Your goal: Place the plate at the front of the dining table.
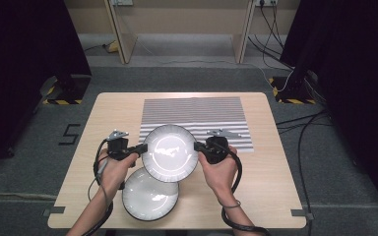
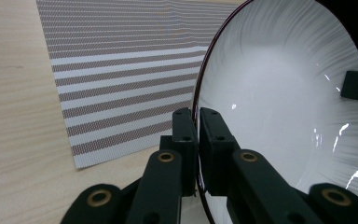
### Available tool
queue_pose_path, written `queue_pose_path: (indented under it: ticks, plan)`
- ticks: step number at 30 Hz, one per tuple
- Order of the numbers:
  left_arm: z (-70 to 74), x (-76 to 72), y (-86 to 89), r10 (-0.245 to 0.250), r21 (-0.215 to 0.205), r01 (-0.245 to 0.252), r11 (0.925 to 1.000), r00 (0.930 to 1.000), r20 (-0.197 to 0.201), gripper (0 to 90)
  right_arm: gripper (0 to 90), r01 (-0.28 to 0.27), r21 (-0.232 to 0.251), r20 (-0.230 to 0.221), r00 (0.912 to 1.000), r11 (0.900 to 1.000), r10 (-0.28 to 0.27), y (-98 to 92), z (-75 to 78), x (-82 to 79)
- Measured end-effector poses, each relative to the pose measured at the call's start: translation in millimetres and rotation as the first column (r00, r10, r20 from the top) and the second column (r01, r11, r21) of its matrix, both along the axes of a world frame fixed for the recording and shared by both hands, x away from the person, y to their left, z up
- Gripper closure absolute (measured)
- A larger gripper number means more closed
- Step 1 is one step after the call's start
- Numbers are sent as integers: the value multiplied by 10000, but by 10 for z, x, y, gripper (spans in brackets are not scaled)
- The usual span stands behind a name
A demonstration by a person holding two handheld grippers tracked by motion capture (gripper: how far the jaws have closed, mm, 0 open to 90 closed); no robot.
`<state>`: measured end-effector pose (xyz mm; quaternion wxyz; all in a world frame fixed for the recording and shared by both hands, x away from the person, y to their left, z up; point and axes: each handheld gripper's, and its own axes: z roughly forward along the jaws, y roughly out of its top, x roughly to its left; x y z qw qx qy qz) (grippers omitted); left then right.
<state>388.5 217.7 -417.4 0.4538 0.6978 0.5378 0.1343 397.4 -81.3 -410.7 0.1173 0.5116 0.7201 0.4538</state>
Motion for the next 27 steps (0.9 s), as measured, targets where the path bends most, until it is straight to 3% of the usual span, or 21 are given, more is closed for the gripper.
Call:
queue_pose_path:
  ticks: [9, 15, 20, 27]
  plan:
    - [-42, 127, -97, 247, 97, -254, 9996, 9979, 604, 846, 870, 367, -59, 575, 9977, 9993, -363, -34, -50, 102]
    - [-101, 185, -145, 417, -145, -402, 9991, 9904, 1319, 845, 870, 582, -105, 914, 9942, 9982, -570, -58, -53, 157]
    - [-118, 216, -181, 627, -422, -567, 9975, 9855, 1575, 845, 869, 690, -144, 1142, 9912, 9975, -670, -72, -30, 180]
    - [-78, 306, -238, 606, -453, -536, 9975, 9834, 1709, 845, 869, 872, -135, 1403, 9865, 9961, -845, -120, 11, 257]
